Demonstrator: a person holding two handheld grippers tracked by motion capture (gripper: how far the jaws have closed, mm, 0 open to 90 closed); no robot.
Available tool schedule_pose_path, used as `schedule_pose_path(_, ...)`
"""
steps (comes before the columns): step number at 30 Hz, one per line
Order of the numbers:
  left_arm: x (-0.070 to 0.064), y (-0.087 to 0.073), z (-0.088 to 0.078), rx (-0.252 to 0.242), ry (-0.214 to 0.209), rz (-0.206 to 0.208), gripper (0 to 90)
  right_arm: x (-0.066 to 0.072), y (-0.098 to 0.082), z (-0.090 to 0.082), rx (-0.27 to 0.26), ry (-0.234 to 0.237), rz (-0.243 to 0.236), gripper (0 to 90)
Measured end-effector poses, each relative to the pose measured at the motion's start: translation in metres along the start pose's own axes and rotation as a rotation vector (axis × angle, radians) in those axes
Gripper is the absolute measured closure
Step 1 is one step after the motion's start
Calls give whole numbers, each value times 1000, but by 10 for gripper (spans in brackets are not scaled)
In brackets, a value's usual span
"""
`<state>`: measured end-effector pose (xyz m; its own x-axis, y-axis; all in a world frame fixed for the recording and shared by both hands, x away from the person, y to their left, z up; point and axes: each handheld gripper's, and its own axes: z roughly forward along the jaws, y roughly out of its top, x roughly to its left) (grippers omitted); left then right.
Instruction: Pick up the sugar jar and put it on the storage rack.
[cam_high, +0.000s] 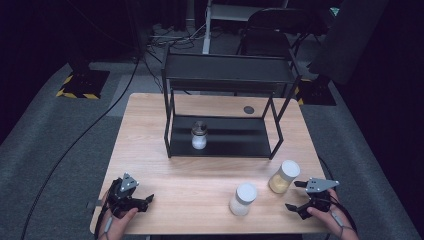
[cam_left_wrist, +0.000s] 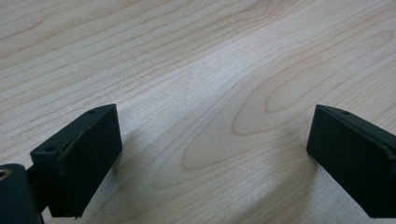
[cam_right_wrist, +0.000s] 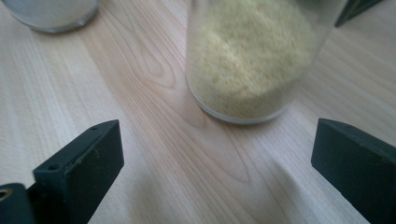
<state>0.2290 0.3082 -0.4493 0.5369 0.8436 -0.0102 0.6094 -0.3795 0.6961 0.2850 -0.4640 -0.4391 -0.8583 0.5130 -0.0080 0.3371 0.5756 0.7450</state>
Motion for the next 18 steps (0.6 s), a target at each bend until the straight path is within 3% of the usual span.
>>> schedule_pose_path(11,0,0,0,-1,0,0,33,13,10,-22,-77,-20,-44,27)
schedule_pose_path(18,0,0,0,0,0,0,33,21,15,-31,-124,-30,-37,21)
